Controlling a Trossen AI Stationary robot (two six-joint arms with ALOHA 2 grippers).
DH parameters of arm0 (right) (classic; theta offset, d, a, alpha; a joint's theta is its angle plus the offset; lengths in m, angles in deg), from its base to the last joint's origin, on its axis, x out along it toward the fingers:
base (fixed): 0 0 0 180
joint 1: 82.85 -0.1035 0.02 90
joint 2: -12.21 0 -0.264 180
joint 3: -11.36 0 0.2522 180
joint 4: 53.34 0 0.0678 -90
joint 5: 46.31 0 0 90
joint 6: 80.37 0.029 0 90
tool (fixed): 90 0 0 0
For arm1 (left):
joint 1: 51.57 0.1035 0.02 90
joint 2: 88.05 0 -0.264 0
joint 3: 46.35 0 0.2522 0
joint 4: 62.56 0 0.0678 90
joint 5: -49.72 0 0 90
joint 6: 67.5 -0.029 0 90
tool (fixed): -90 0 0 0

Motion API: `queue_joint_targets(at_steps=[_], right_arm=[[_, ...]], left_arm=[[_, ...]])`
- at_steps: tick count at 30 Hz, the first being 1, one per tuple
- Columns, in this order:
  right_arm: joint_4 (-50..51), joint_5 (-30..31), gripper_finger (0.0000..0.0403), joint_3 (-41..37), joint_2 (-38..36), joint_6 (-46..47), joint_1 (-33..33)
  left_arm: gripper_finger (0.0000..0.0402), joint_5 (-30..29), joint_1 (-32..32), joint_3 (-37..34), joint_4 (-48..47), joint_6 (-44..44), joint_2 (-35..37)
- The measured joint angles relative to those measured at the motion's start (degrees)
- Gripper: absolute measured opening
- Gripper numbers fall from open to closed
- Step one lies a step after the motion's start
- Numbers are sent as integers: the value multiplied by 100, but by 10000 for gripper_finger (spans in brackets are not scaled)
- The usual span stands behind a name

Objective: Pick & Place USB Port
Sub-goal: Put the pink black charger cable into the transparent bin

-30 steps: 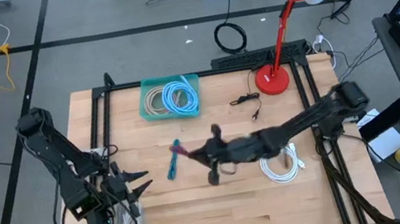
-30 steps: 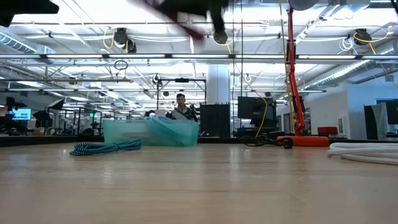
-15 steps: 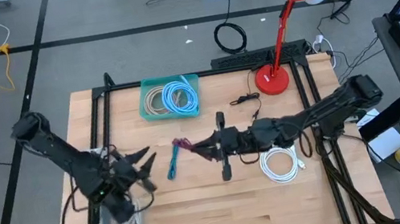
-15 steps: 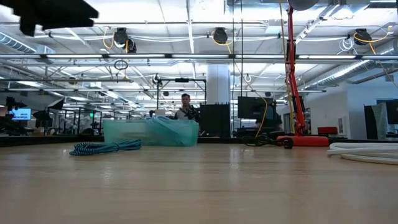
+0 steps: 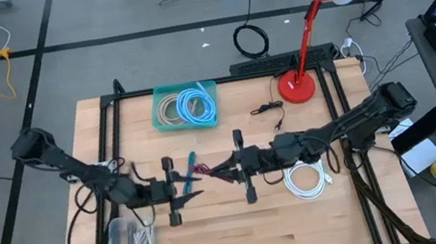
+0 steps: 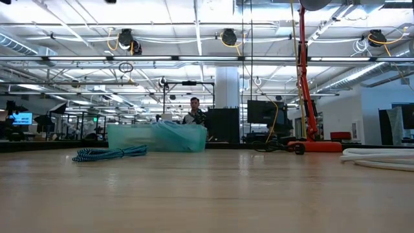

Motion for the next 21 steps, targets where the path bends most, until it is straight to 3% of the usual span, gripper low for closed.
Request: queue_joint_targets(at_steps=[4,9,21], right_arm=[[-127,-34,9,2,-12,-101,-102],[-147,-1,9,2,-12,-131,-133],[-607,9,9,9,256,-171,-60]], left_arm=[[147,868,394,78,666,-480,16],[147,1636,826,95,461,-146,7],[147,2115,1197,153,868,-28,-8]])
